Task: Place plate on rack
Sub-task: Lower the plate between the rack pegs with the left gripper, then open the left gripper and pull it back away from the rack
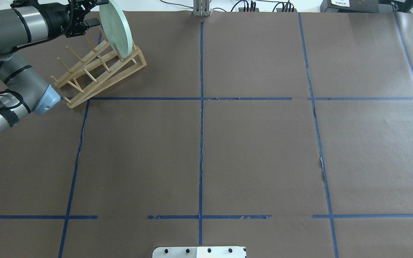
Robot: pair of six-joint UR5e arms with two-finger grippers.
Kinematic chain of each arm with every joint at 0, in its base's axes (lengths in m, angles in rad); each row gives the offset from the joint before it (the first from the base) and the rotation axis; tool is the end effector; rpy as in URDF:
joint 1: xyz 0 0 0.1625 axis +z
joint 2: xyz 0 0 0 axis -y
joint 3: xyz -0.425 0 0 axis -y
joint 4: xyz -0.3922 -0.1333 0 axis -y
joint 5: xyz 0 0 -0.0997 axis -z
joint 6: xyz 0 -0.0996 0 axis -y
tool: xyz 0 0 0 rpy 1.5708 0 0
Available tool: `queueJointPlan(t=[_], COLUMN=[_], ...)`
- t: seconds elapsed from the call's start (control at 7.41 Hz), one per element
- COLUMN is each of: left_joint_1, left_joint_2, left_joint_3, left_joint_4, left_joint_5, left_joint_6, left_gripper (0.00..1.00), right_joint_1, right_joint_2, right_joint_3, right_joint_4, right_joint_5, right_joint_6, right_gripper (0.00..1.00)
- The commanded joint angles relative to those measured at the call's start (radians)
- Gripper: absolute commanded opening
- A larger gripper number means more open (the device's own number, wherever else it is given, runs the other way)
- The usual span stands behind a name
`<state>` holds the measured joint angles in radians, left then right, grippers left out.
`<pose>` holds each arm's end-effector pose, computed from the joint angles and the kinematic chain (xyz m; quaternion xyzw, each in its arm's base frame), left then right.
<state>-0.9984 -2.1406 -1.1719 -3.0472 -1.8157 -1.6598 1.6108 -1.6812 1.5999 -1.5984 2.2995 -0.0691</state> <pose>0.2898 -0.6513 0.3469 0.2452 0.6906 -0.2722 0.6236 0.0843 -0.4321 0.7015 -0.0314 -0.3581 0.0058 0.9332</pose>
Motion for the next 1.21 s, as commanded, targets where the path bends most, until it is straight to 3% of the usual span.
queueJointPlan(t=[0.0, 0.4, 0.67, 1.08], left_joint_1=[-0.07, -0.149, -0.189, -0.218], left_joint_2=[0.02, 0.166, 0.226, 0.254], left_joint_3=[-0.131, -0.421, -0.593, -0.591], left_joint_4=[0.298, 0.679, 1.051, 1.396], left_joint_5=[-0.145, -0.272, -0.274, -0.275], left_joint_6=[0.24, 0.609, 0.939, 1.344], left_gripper=[1.0, 1.0, 1.0, 1.0], right_joint_1=[0.0, 0.0, 0.0, 0.001], right_joint_2=[0.0, 0.0, 0.0, 0.0], right_joint_3=[0.0, 0.0, 0.0, 0.0], right_joint_4=[0.0, 0.0, 0.0, 0.0], right_joint_5=[0.0, 0.0, 0.0, 0.0], right_joint_6=[0.0, 0.0, 0.0, 0.0], right_gripper=[1.0, 1.0, 1.0, 1.0])
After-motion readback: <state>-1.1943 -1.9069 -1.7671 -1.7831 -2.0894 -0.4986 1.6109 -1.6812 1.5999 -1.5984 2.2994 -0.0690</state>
